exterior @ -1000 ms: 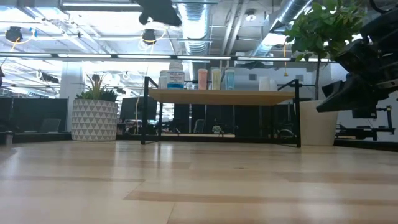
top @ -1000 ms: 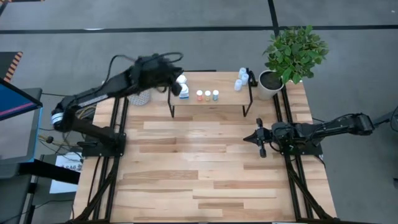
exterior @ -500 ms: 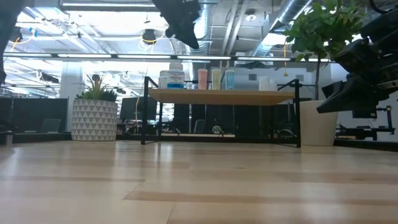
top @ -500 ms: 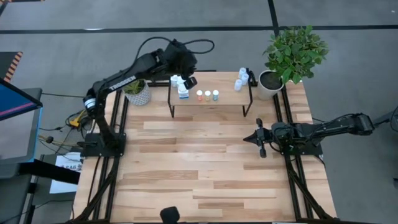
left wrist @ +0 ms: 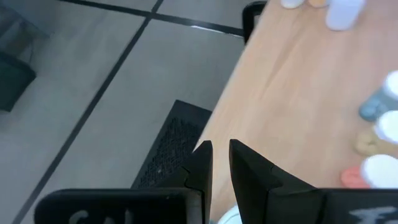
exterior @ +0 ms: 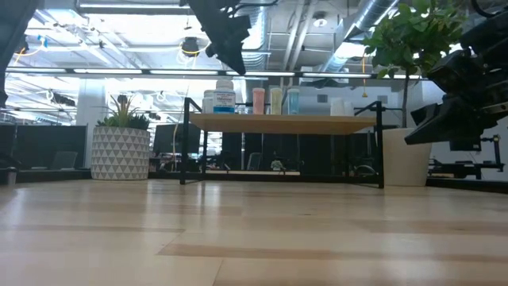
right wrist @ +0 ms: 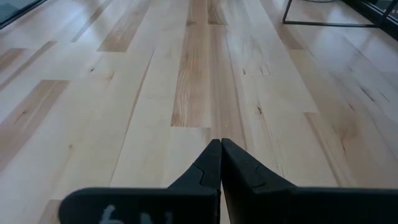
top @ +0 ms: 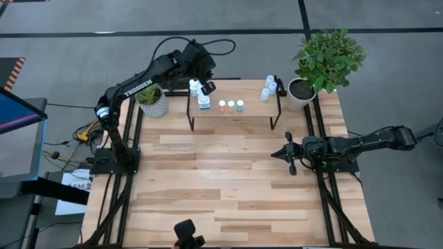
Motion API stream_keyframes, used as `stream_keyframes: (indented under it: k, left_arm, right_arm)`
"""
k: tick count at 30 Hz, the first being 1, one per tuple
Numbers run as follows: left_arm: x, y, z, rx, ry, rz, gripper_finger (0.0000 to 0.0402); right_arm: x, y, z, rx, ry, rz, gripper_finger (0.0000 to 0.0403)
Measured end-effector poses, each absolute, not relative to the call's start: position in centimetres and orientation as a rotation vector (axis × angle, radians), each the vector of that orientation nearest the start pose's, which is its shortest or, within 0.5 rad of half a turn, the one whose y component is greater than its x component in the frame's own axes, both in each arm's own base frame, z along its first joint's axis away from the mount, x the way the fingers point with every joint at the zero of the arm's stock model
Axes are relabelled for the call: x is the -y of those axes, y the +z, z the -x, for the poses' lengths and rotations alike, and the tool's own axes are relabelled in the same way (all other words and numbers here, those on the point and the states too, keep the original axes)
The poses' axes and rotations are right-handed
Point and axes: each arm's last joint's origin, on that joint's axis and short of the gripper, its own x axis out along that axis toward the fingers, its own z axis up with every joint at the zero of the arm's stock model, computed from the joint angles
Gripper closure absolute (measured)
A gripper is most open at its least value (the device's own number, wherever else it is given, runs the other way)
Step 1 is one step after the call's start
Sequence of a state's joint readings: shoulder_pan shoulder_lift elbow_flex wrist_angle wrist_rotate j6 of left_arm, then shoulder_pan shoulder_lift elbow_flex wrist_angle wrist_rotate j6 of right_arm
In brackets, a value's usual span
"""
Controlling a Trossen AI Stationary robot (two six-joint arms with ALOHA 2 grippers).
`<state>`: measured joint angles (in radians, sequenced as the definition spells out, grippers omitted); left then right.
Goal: Pick and place medicine bottles onto shelf by color
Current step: Adjust the white medicine bottles
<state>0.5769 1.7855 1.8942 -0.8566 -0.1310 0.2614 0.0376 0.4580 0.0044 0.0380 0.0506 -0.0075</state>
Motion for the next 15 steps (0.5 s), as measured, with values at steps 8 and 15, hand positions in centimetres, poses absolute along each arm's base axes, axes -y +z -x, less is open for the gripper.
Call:
stream_keyframes:
  k: [8,15]
  left_arm:
    - [-23.2,36.1,-32.7,-0.855,0.589,-0.015,0.0359]
    - [-23.0,34.9,-33.5,-0.908,0.563,-0.007,0.0359]
  right_arm:
    - [-0.3,12.8,-11.8,-0.416,-0.011,0.026,0.0374]
    - [-0.3,12.8,-11.8,-0.417,-0.011,0.026,0.0376]
